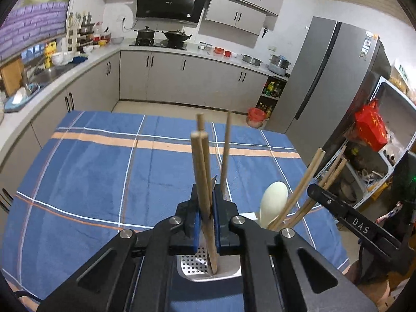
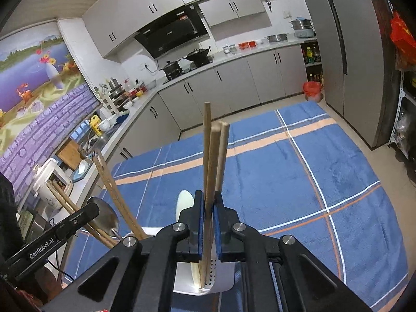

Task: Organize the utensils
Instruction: 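Lower each held chopstick into a holder compartment with both grippers, then push both chopsticks down into the holder and open both grippers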

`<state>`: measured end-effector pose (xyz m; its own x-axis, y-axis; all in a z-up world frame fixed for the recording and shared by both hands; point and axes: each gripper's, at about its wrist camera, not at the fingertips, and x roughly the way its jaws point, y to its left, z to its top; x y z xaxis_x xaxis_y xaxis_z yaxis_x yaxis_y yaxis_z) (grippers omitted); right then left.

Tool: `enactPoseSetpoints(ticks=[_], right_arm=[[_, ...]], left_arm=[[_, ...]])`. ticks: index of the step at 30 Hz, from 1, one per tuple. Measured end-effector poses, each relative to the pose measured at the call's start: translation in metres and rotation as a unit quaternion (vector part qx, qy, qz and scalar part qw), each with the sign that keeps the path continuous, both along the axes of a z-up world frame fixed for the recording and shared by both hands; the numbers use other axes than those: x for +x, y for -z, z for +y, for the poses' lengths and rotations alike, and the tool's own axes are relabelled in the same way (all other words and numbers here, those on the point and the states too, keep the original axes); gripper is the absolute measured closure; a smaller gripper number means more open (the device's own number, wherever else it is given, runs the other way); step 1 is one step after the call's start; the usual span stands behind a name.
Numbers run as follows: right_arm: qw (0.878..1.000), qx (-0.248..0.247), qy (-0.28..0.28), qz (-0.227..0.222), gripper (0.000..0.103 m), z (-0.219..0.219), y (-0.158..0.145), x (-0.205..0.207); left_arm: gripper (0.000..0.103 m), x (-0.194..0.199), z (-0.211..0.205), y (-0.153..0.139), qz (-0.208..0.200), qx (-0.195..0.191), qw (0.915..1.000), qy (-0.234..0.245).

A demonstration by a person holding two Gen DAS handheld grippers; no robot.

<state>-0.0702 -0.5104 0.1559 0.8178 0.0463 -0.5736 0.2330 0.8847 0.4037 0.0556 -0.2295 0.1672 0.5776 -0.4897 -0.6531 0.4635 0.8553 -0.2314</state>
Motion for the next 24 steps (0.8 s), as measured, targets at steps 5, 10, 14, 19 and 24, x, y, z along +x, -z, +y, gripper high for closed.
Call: enactPoseSetpoints(ticks=[5, 10, 14, 19, 24], right_arm=[[1.000, -0.025, -0.003, -0.017, 0.096, 0.010, -0.017, -0.008], [0.998, -0.047, -0.013, -0.025, 0.096, 0.022, -0.026, -0.011], [0.998, -0.059, -0.015, -0.030, 0.096, 0.030, -0.030, -0.013], [0.997, -0.066, -0.014, -0.033, 0.096, 0.034, -0.032, -0.014], [0.997, -0.067, -0.011, -0.032, 0.095, 0.034, -0.031, -0.013]], left_arm=[[0.096, -0.011, -0.006, -0.009, -0.019, 0.025, 0.9995, -0.001], [0.096, -0.021, -0.011, -0.014, -0.038, 0.041, 0.9984, 0.004], [0.096, -0.028, -0.013, -0.017, -0.057, 0.048, 0.9972, 0.009], [0.096, -0.032, -0.014, -0.019, -0.069, 0.053, 0.9961, 0.012], [0.096, -0.032, -0.014, -0.018, -0.067, 0.053, 0.9962, 0.015]])
